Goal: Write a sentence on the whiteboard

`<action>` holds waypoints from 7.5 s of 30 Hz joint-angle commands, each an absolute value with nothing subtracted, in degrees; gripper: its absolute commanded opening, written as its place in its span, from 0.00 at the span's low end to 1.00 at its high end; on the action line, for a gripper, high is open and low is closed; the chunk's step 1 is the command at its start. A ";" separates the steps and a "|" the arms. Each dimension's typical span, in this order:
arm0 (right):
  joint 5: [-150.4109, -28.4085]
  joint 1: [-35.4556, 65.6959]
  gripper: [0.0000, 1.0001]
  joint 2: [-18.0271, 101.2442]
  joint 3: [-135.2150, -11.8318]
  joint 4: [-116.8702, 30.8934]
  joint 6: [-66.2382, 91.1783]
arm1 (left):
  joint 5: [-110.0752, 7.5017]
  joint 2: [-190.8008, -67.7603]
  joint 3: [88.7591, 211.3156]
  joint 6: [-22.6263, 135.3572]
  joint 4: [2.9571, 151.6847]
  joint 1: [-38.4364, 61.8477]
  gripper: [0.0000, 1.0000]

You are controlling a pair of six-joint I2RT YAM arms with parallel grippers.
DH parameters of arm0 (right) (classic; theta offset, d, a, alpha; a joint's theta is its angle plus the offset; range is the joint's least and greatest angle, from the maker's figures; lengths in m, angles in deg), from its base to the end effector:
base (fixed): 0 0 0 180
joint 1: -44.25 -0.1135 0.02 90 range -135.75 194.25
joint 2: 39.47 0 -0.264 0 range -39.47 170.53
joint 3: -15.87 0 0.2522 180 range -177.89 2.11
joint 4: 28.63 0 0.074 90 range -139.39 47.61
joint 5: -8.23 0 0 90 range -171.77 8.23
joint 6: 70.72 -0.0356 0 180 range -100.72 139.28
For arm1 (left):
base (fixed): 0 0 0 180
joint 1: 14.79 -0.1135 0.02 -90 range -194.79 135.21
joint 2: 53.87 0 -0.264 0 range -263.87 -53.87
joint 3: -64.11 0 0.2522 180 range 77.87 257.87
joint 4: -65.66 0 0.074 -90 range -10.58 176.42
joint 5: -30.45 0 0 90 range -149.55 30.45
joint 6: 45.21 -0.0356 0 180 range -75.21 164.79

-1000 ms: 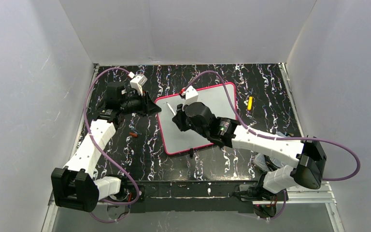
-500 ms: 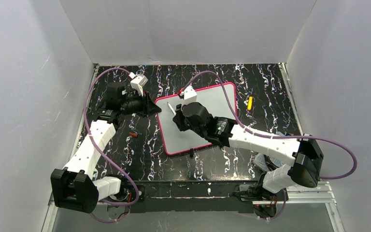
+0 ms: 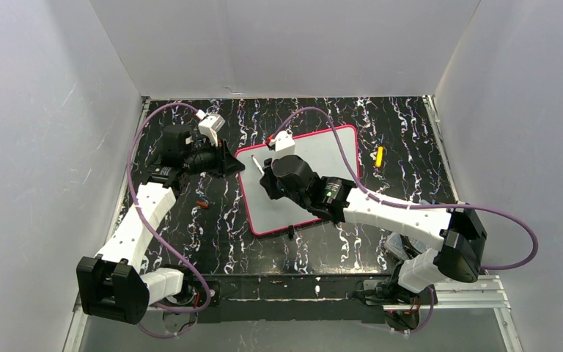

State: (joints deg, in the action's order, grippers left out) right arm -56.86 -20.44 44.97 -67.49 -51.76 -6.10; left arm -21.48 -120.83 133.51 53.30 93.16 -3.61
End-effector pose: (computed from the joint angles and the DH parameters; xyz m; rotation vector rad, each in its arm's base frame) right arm 0.1604 0.3041 0.3279 -0.3997 1.9601 0.5972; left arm 0.2519 -0.0722 0.3240 0.4781 1.9587 -0.8837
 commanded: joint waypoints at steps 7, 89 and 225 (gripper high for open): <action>-58.29 -21.70 0.01 46.77 -69.48 -53.18 -6.01 | -20.84 -118.74 132.95 51.16 95.07 -2.40 0.06; -46.44 -25.07 0.01 42.01 -66.47 -56.98 -4.00 | -22.92 -118.29 133.06 49.71 96.48 -2.40 0.00; -42.78 -23.45 0.01 41.14 -63.33 -51.42 -4.03 | -22.83 -118.10 133.33 49.44 96.65 -2.40 0.00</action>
State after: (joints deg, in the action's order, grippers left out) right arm -45.78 -23.96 40.56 -60.00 -54.16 -5.29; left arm -23.08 -119.70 133.51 51.81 94.87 -3.02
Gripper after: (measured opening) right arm 0.152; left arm 0.173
